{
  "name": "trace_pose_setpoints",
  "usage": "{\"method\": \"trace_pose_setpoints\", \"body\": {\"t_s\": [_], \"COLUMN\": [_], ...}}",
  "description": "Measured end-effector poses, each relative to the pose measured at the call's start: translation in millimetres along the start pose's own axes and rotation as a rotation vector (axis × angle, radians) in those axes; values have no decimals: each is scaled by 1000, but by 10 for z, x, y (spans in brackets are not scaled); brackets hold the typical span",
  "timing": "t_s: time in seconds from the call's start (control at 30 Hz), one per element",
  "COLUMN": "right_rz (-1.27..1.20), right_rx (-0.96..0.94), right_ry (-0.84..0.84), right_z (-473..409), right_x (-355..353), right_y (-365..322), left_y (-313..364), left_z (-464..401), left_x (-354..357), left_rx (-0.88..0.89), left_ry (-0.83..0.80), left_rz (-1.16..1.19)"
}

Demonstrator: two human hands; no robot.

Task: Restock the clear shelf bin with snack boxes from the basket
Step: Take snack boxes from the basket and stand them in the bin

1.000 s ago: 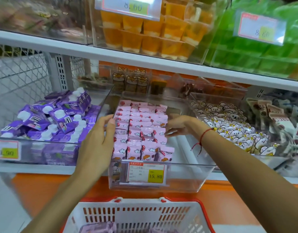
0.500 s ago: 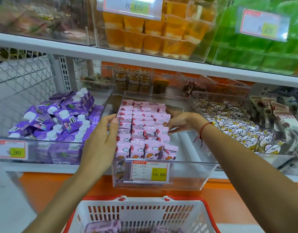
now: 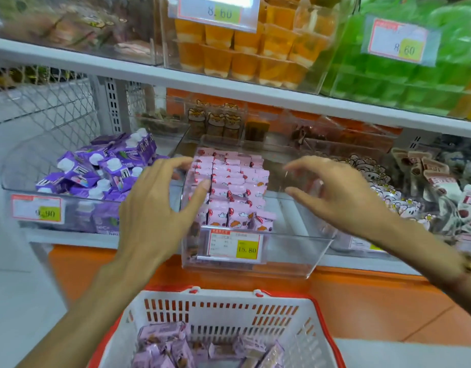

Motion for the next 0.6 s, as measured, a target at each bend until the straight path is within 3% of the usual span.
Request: {"method": "trace_pose_setpoints", "body": {"t_s": [0.1,0.17,0.23,0.3,0.37,0.43,0.47,0.6], "right_rz": [-10,59,142,216,283,294,273,-78], "right_rx": [-182,-224,-160,-102,-73,-25,43,408], "right_ry": [-27,-276,-623,-874,-1055,-1135,-1154,-1113], "right_z": [629,967,1251,1504,1703,1885,1973,2441], "right_x": [-17,266,694,1203,1665,2069,2253,2884], "right_y": [-364,-439,-415,-265,-131,-30,8,55], "left_y": [216,302,311,226,-2,-254,-349,-557], "left_z": [322,624,975,1350,1800,2310,2539,3158], "left_x": [-95,-8,176,457,815,1057,1109,1203], "left_rx": [280,346,298,163,-28,-206,-261,-328], "left_ry": [181,150,20,-219,-669,-1143,-1295,-1536], "left_rz": [69,155,205,121,7,42,54,87]}}
Point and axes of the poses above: each hand's wrist, its own z-axis away from the middle knuckle, its own x-axis out of the palm, y = z × x, the point moved 2 cm from there along -z, towards the middle knuckle, and after that the axes turned 8 degrees about -z, right-handed, at the moved point
